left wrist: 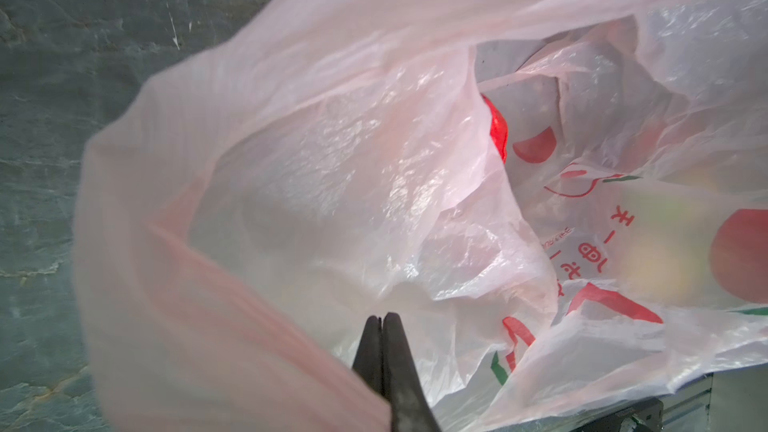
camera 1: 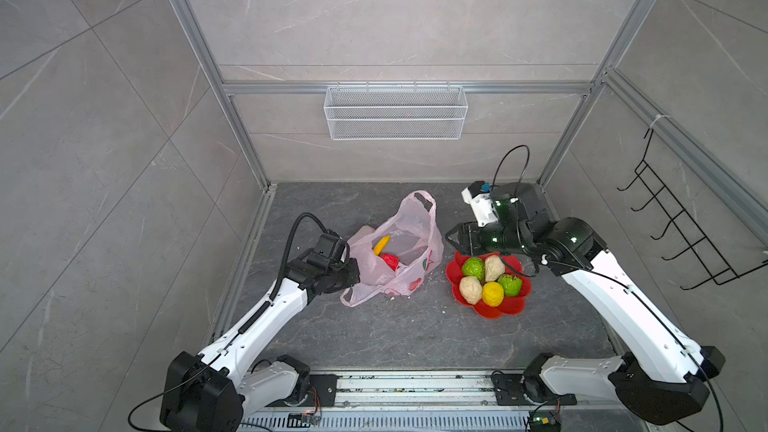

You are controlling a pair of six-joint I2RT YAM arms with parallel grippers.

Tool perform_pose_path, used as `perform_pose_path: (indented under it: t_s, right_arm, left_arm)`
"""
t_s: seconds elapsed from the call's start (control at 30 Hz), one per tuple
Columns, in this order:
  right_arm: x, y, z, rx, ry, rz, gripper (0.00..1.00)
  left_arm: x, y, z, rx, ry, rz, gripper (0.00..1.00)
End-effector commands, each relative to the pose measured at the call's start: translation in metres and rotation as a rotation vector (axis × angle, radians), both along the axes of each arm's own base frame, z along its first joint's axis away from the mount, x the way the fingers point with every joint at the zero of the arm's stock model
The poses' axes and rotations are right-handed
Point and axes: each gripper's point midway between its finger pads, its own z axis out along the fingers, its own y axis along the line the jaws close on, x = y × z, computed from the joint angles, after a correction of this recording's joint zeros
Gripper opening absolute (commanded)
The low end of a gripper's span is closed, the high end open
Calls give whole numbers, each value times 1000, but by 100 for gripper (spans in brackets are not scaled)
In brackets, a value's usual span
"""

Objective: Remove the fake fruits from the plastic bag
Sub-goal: 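Move the open right gripper into the bag's mouth above the red apple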

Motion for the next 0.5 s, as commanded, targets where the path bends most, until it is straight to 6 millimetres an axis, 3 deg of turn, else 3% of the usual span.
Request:
perform_pose_path:
  t_s: [0.0, 0.1, 0.27, 0.33, 0.47]
  right_arm:
    - [-8, 44, 9, 86, 1, 81, 52]
    - [-14, 86, 4, 125, 14, 133, 50]
    - [-6, 153, -38, 96, 79, 167, 45]
    - [6, 171, -59, 106, 102, 137, 43]
    - [26, 187, -101, 60, 144, 77, 40]
  left_arm:
    - [-8, -3, 1, -23, 12, -6, 0]
    - [-9, -3, -1, -26, 15, 0, 0]
    - [-10, -2, 0, -32, 4, 16, 0]
    - [-13, 0, -1, -28, 5, 22, 0]
    - [-20, 4, -5, -25, 15, 29, 0]
